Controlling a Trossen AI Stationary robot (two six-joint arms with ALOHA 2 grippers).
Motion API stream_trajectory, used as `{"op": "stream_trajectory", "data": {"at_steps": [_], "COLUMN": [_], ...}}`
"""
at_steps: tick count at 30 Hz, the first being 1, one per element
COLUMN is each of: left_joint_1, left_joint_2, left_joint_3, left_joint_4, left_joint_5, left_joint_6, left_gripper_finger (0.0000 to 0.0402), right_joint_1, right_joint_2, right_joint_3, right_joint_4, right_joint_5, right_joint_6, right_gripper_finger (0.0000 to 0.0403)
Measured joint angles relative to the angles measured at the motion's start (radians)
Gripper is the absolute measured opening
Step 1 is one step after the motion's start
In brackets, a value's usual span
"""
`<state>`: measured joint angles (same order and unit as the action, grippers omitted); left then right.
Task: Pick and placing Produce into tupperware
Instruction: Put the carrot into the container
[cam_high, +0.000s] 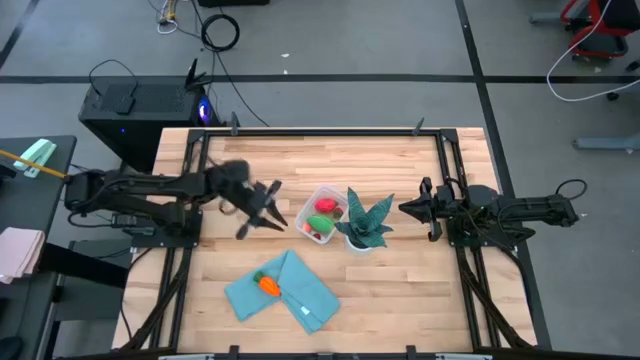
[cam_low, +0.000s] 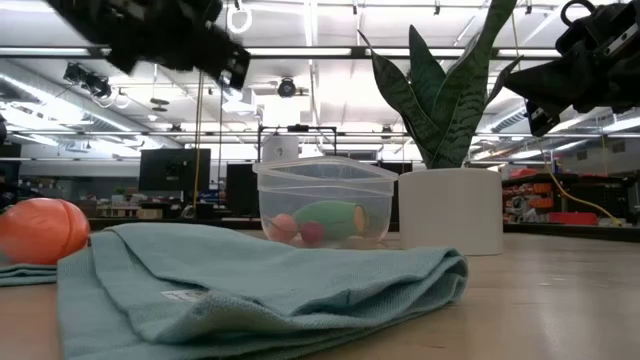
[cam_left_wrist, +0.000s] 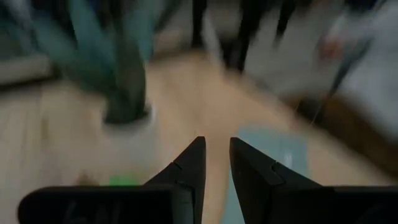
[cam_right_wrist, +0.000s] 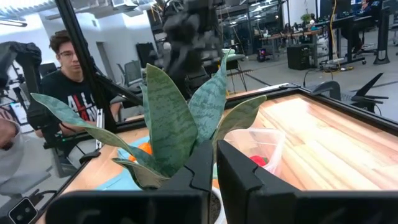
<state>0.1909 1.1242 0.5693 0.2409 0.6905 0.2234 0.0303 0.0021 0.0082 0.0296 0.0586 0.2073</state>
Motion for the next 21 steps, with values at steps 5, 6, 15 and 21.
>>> {"op": "stream_trajectory", "data": {"at_steps": [5,6,15,21], "left_joint_1": [-0.204,-0.241,-0.564,-0.645], "left_joint_2": [0.025,0.026,0.049,0.084], "left_joint_3": [0.142,0.163,0.223,0.224], "left_joint_4": [-0.287,-0.306,-0.428,-0.435], "left_joint_5": [-0.204,-0.205,-0.471,-0.648], "left_joint_6": [0.102,0.103,0.241,0.122], "left_gripper_finger": [0.0078,0.0078,0.0106,0.0123], "right_joint_1": [0.0,0.0,0.0,0.0], "right_joint_2": [0.0,0.0,0.003,0.003], "right_joint_3": [0.0,0.0,0.0,0.0], "right_joint_4": [0.0,0.0,0.0,0.0], "right_joint_5": [0.0,0.0,0.0,0.0], "right_joint_6": [0.0,0.0,0.0,0.0], "right_gripper_finger": [0.0027,0.0027,0.0027,0.0028]}}
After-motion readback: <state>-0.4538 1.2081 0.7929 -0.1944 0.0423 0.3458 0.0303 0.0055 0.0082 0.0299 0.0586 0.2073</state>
